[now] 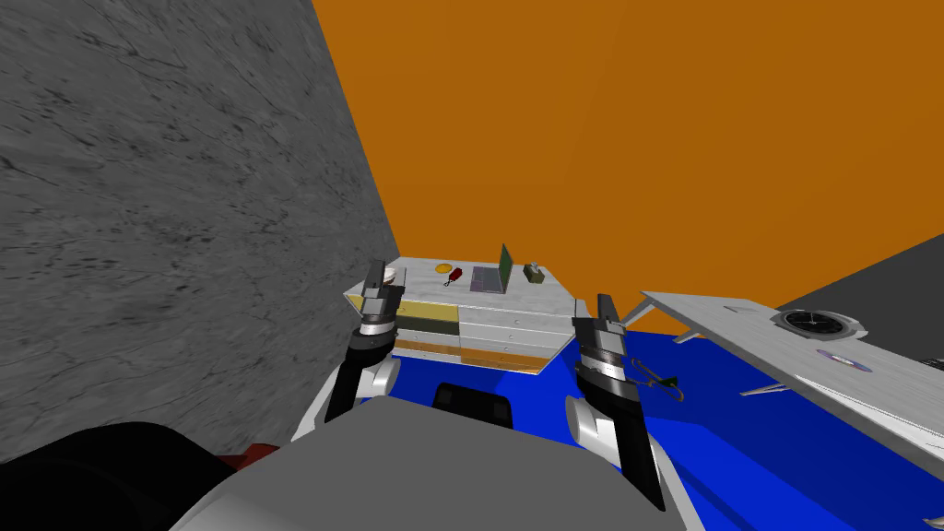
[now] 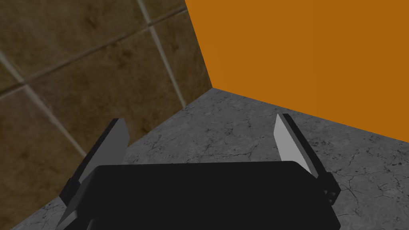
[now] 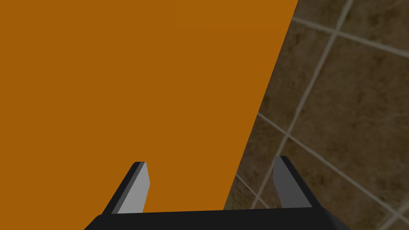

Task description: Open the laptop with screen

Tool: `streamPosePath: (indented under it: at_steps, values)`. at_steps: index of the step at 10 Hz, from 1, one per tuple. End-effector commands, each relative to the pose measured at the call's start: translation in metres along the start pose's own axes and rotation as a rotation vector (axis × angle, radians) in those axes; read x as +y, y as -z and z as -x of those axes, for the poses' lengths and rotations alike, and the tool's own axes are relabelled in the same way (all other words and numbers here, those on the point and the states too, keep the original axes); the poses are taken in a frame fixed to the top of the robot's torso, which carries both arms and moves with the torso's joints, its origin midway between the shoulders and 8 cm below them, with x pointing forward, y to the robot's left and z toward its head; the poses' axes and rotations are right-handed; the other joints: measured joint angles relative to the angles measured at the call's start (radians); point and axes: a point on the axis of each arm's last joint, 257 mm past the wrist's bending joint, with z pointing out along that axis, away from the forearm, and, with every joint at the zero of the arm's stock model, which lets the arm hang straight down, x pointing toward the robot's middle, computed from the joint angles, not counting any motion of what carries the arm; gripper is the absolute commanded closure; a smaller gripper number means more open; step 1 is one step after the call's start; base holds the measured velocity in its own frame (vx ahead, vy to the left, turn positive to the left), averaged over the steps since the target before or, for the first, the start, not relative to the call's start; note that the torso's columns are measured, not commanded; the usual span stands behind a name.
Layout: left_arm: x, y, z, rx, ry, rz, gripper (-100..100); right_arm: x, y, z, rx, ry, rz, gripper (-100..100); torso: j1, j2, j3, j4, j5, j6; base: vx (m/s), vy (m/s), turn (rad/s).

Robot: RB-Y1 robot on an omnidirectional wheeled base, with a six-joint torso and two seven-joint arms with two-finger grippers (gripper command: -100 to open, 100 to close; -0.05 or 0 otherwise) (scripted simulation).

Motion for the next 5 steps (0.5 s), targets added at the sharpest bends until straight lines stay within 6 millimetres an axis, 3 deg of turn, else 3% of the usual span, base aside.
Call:
streamPosePath:
  at_steps: [1, 5]
  values:
    - [0.0, 0.0, 0.0, 0.0, 0.0, 0.0, 0, 0.0, 0.0, 0.0, 0.0, 0.0, 0.0, 0, 0.0, 0.04, -0.082, 0.041, 0.0, 0.0, 0.0, 0.0, 0.0]
    - [-0.0001, 0.0, 0.0, 0.0, 0.0, 0.0, 0, 0.0001, 0.0, 0.0, 0.0, 0.0, 0.0, 0, 0.0, 0.322, -0.644, 0.322, 0.0, 0.0, 0.0, 0.0, 0.0]
